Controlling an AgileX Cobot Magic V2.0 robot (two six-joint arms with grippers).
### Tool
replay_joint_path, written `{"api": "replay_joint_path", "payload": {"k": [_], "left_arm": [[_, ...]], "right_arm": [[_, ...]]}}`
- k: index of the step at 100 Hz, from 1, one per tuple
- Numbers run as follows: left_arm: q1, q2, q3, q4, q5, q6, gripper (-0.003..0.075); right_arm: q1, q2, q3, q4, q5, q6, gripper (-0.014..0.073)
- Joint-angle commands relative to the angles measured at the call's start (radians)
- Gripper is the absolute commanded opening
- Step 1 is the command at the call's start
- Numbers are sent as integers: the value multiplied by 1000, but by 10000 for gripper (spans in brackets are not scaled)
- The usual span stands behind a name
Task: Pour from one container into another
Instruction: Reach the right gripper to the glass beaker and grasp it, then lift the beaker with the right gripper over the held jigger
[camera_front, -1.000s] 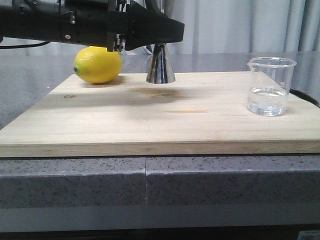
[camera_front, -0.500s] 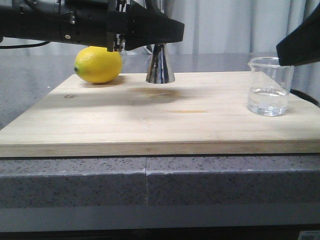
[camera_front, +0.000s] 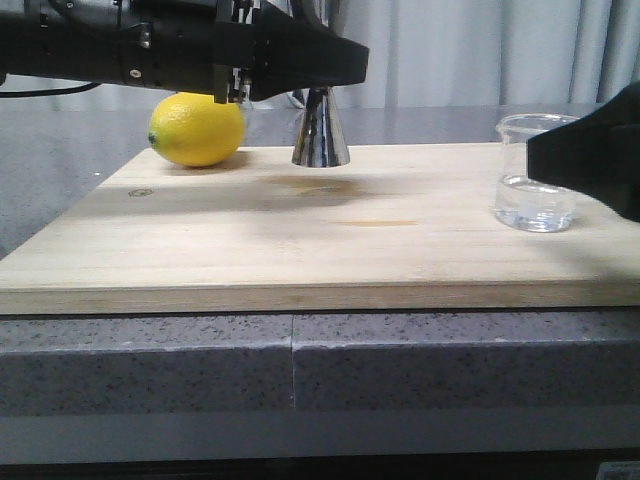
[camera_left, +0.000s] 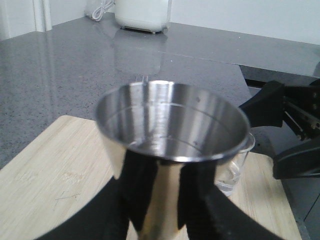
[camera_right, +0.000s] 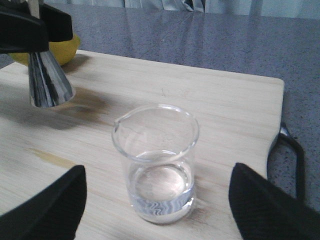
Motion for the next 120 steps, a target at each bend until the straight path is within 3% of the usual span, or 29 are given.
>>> {"api": "replay_joint_path", "payload": {"k": [1, 24, 83, 105, 120], "left_arm": [[-7, -61, -28, -85, 113, -7, 205], [-7, -61, -28, -85, 113, -7, 204], [-7, -61, -28, -85, 113, -7, 204], [-7, -61, -28, -85, 113, -7, 204], [-7, -61, -28, -85, 113, -7, 204]], "right_arm": [[0, 42, -20, -7, -161, 1, 534], [0, 177, -20, -20, -346, 1, 534], [0, 390, -42, -59, -571, 1, 529], [0, 399, -42, -57, -572, 1, 353], [0, 399, -42, -55, -570, 1, 284]]}}
